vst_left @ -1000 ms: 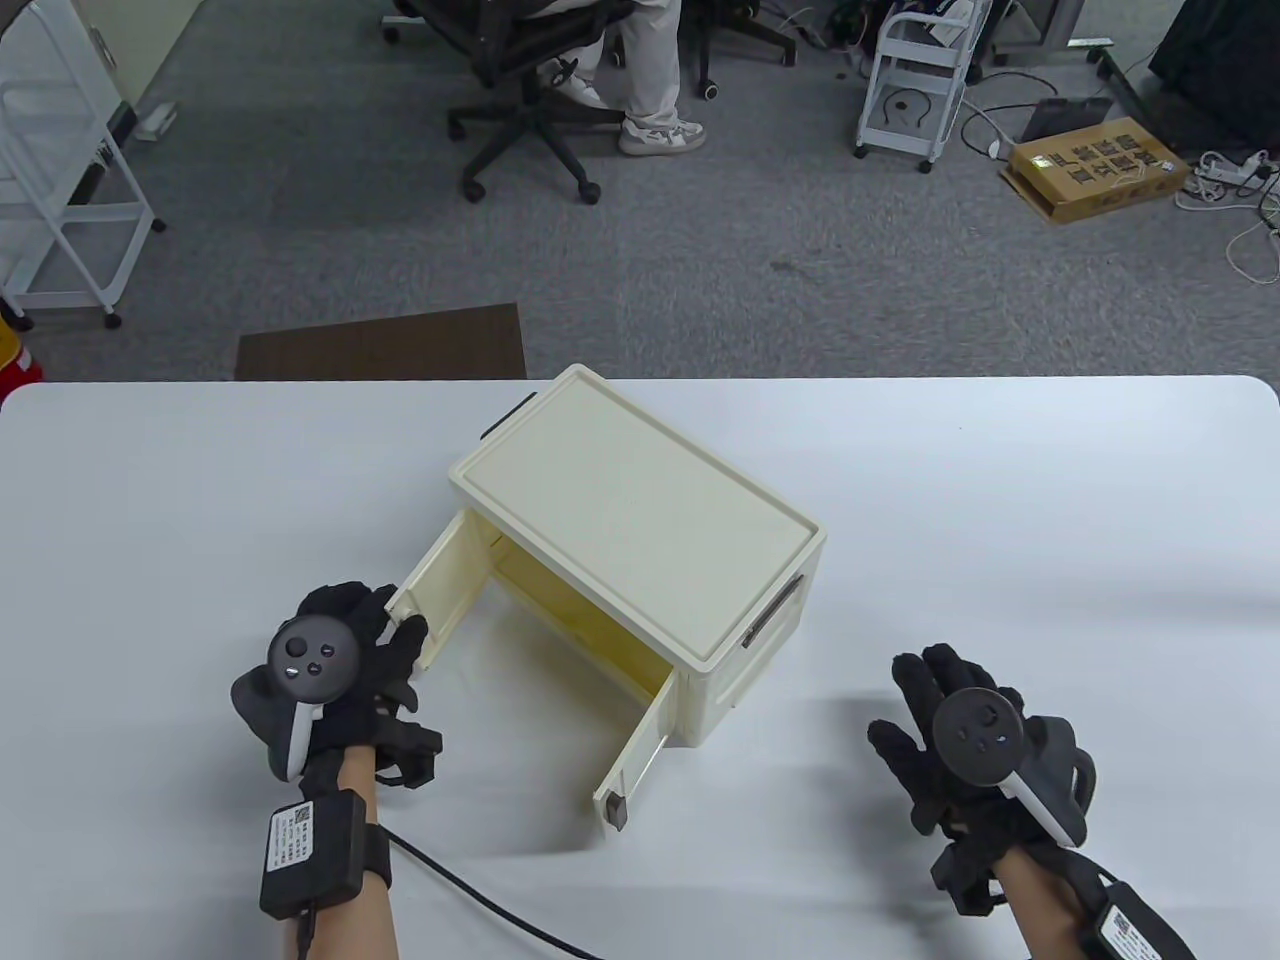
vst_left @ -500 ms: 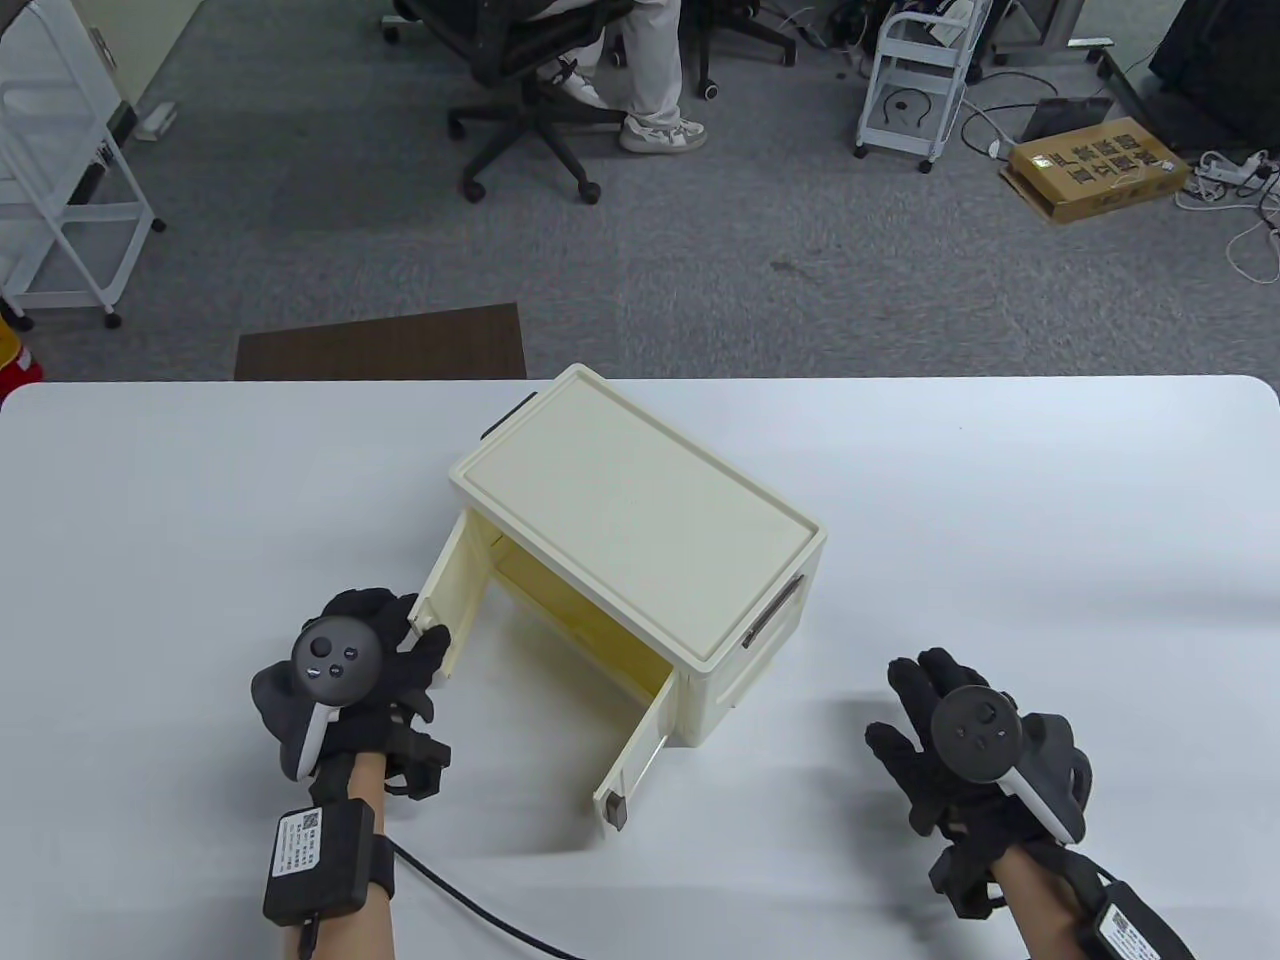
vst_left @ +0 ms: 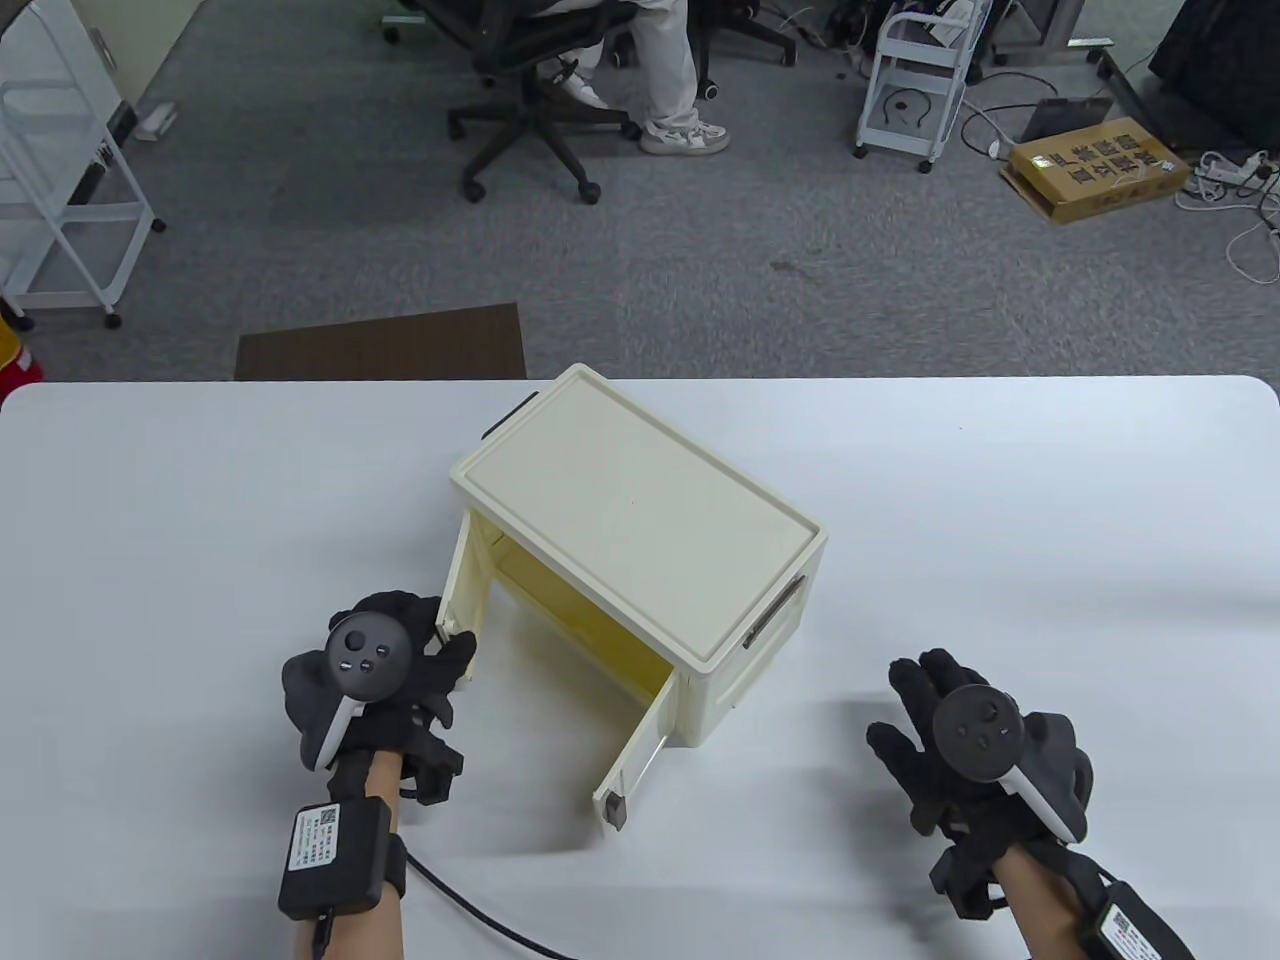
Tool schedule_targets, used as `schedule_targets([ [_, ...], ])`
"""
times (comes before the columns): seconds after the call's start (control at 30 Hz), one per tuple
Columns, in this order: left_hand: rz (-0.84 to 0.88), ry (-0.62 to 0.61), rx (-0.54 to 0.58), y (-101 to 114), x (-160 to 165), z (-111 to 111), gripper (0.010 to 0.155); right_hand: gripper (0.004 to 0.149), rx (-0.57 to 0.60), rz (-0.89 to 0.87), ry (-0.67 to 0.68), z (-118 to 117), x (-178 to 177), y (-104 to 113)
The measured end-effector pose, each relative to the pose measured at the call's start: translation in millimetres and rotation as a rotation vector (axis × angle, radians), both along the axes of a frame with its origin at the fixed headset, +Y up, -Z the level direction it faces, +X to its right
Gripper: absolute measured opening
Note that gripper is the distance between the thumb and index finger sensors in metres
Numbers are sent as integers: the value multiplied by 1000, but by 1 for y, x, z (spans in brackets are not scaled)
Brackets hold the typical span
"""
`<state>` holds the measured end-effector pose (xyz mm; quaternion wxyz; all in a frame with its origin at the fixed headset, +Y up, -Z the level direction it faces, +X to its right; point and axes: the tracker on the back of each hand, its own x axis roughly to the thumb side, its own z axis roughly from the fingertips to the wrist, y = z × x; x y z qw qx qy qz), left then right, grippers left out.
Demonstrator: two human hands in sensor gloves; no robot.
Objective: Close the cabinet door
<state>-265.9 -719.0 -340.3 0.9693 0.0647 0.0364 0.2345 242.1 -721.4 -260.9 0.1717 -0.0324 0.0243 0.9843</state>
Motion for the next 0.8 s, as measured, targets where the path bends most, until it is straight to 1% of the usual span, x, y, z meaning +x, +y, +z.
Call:
schedule_targets([
  [0.23, -52, -66, 5, 5, 19, -5, 59, 82, -16, -2, 3, 0, 0, 0],
  [0.4, -62, -70, 37, 5, 26, -7, 60, 82, -21, -1, 5, 0, 0, -1],
  [0.63, -89, -96, 49, 7, 35, -10, 60, 82, -34, 1, 13, -1, 0, -1],
  [0.8, -132, -112, 95, 7, 47, -11, 56, 82, -41, -5, 14, -1, 1, -1],
])
